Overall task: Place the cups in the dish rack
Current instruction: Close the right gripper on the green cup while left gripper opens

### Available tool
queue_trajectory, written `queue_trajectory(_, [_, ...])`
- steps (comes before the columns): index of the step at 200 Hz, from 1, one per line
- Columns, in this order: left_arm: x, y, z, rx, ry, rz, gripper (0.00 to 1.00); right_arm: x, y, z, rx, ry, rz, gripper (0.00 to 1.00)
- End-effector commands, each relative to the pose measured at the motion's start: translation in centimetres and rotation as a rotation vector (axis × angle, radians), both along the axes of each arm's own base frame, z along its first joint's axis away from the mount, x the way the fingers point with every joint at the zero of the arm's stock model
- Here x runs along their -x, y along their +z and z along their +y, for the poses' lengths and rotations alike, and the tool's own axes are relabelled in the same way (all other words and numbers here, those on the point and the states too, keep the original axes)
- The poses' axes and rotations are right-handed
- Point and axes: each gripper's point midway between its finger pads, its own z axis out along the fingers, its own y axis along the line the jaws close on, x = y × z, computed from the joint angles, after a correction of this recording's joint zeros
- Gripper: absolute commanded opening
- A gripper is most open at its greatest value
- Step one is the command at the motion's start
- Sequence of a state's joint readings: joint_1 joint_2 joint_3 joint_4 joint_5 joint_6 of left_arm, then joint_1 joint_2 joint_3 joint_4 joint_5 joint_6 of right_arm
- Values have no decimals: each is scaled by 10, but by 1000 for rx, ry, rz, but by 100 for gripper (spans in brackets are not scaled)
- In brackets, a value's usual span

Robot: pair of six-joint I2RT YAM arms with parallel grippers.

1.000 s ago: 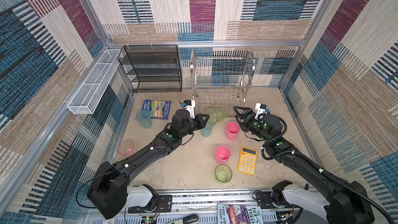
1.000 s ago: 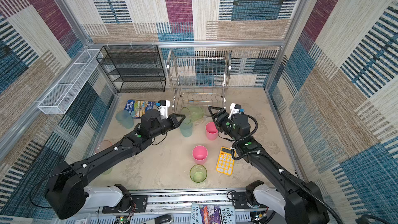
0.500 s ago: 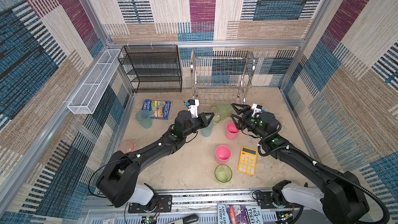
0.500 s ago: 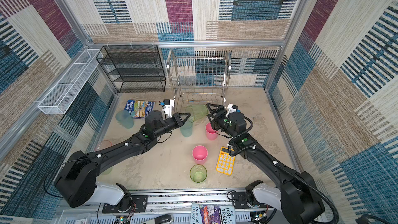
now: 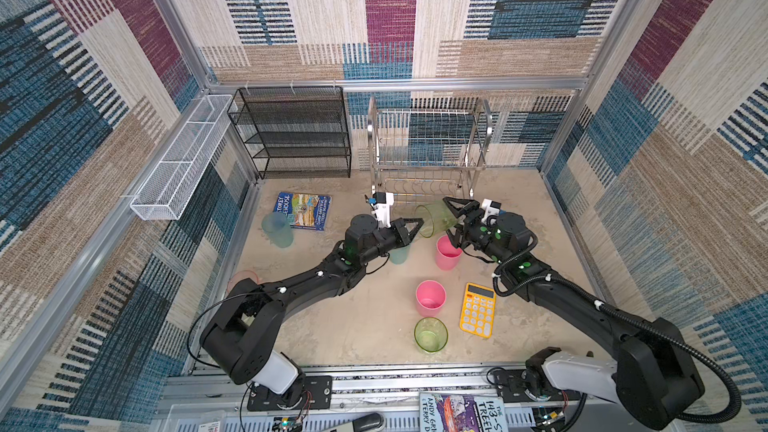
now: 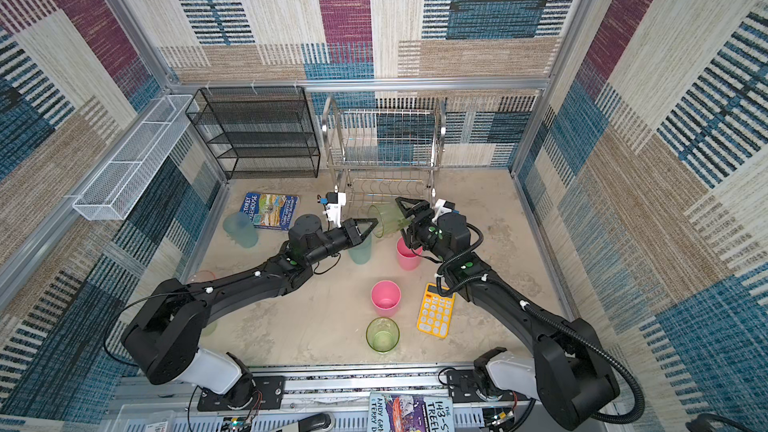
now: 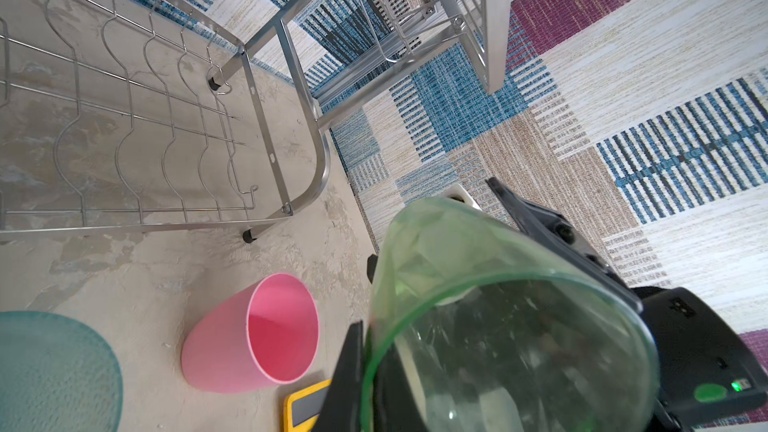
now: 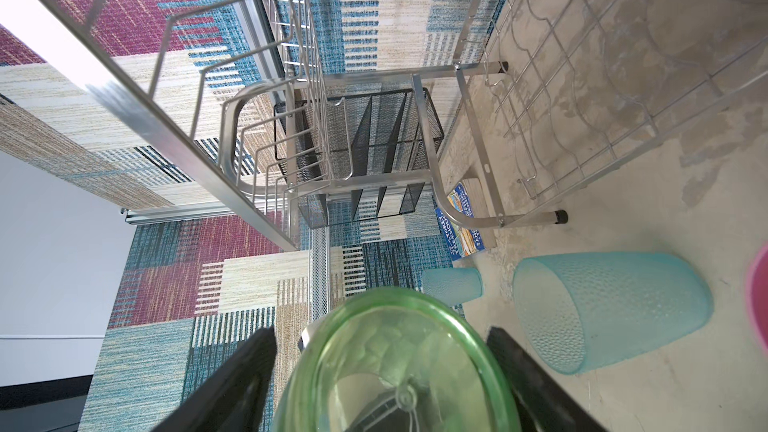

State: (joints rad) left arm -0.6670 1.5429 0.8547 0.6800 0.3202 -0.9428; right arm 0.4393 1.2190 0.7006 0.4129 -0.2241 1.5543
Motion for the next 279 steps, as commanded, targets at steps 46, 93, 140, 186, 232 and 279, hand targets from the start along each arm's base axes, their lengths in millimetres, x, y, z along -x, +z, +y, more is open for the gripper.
queue_trajectory(46, [-3, 14, -12, 47, -14, -45, 4, -1, 13, 1, -41, -1, -33, 82])
queue_trajectory(93, [-4, 9, -14, 48, -15, -37, 10, 2, 11, -5, -37, -27, -33, 74])
queue_trajectory(140, [-3, 8, -12, 23, -11, -36, 26, 2, 15, -10, -11, -50, -56, 66])
queue_trajectory(186, [-1, 1, -6, -21, 3, -21, 39, -2, 18, -16, 62, -84, -93, 64])
queue_trajectory(232, [2, -13, 1, -108, 20, 24, 43, -7, 16, -24, 158, -130, -126, 61])
queue_trajectory(279, [4, -24, 15, -208, 56, 73, 44, -11, 16, -35, 272, -188, -177, 61])
